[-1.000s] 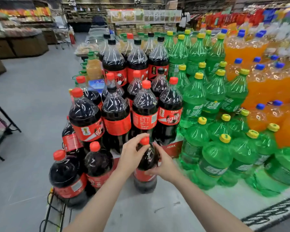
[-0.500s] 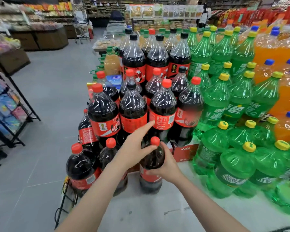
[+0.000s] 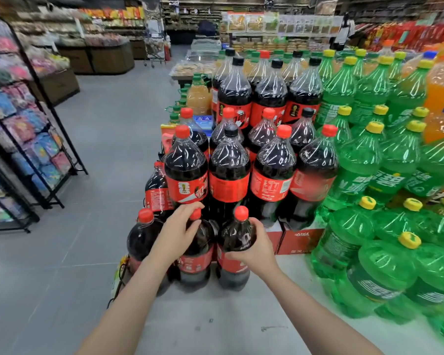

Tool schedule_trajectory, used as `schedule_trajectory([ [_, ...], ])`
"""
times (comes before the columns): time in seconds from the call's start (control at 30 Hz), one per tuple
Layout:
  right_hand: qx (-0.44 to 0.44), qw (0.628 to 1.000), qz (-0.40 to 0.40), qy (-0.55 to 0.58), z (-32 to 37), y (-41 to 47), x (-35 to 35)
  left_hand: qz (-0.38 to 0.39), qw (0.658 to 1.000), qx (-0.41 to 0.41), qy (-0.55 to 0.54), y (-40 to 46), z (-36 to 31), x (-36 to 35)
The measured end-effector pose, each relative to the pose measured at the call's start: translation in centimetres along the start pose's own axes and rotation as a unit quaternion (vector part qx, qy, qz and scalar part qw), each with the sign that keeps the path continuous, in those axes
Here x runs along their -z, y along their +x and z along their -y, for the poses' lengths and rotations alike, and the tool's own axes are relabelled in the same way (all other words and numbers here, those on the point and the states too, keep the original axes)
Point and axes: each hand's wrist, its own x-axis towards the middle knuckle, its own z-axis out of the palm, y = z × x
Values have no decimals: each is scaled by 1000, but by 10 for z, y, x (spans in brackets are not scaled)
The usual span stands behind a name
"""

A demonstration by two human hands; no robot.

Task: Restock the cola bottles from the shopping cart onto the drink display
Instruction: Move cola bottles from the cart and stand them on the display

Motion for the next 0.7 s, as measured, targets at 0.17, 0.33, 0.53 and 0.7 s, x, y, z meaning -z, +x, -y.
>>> schedule_trajectory([
  [0.17,-17,1000,-13,12,-2,11,-19,-19,1000,-8,7,-5,3,1],
  [0.33,-11,1000,8,8,-19,20,-29,-14,1000,-2,-2,-7,4,4],
  [0.53,-32,991,123,-33,2,12,4,-7,998,-21,55,-7,-8,10],
  [0.7,-30,987,112,-115,22,-25,51,-35,977,-189,89,1,-51,4],
])
